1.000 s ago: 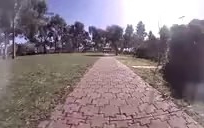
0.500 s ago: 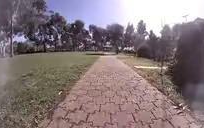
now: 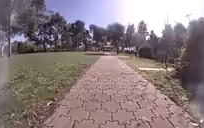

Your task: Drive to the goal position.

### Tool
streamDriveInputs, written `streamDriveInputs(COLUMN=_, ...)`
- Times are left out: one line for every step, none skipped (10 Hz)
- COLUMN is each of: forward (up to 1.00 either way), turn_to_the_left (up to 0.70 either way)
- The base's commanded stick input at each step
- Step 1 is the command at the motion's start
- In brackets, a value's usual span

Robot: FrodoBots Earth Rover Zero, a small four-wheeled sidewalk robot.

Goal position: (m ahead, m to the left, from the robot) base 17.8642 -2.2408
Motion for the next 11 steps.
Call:
streamDriveInputs(forward=0.70, turn_to_the_left=0.00)
streamDriveInputs(forward=0.70, turn_to_the_left=0.00)
streamDriveInputs(forward=0.70, turn_to_the_left=0.00)
streamDriveInputs(forward=0.70, turn_to_the_left=0.00)
streamDriveInputs(forward=0.70, turn_to_the_left=0.00)
streamDriveInputs(forward=0.70, turn_to_the_left=0.00)
streamDriveInputs(forward=0.70, turn_to_the_left=0.00)
streamDriveInputs(forward=0.70, turn_to_the_left=0.00)
streamDriveInputs(forward=0.70, turn_to_the_left=0.00)
streamDriveInputs(forward=0.70, turn_to_the_left=0.00)
streamDriveInputs(forward=0.70, turn_to_the_left=0.00)
